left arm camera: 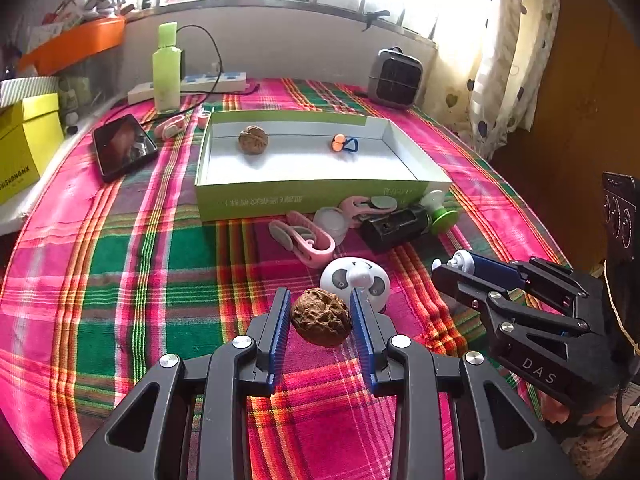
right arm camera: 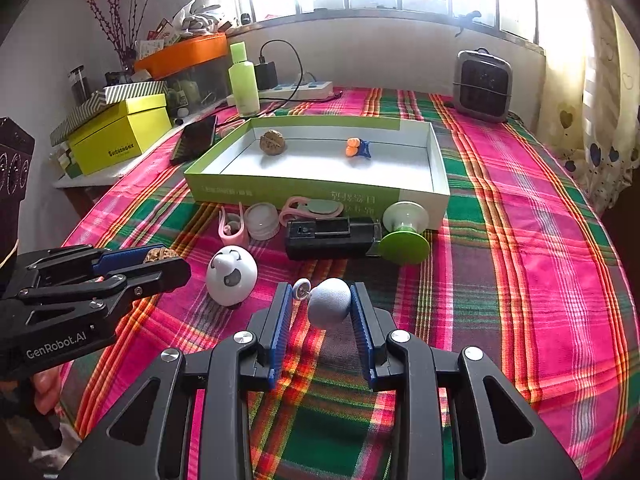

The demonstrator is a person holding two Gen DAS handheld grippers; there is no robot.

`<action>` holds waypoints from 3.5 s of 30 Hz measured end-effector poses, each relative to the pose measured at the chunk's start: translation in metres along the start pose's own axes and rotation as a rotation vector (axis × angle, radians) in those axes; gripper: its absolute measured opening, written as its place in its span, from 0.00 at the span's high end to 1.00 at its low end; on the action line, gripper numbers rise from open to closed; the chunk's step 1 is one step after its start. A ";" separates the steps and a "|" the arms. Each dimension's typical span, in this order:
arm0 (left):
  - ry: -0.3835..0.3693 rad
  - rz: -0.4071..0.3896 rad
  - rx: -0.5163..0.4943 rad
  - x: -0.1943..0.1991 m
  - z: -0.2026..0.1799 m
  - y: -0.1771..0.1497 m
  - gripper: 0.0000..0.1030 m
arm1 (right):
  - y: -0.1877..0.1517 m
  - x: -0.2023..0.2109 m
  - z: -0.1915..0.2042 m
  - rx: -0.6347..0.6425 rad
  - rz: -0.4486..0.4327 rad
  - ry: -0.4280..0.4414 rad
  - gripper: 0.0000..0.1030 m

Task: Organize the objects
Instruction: 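Carry the walnut in the left tool and the white ball in the right tool into the box, then open the left tool to release the walnut while the right tool releases the white ball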

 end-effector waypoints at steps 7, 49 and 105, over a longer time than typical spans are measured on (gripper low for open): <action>0.005 -0.018 0.001 -0.002 0.001 0.014 0.72 | 0.017 0.001 0.001 0.018 -0.025 -0.002 0.70; 0.013 -0.027 -0.008 -0.063 0.012 0.107 0.72 | 0.094 -0.059 -0.045 0.022 -0.006 -0.057 0.70; 0.080 0.105 0.003 -0.157 0.030 0.148 0.72 | 0.127 -0.140 -0.081 0.096 0.155 -0.072 0.70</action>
Point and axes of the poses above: each gripper's, at about its wrist camera, not at the fingertips, and x roughly against the way its jaws point, z to its left, y to its top, the point moved 10 cm from there along -x, roughly the way its jaws point
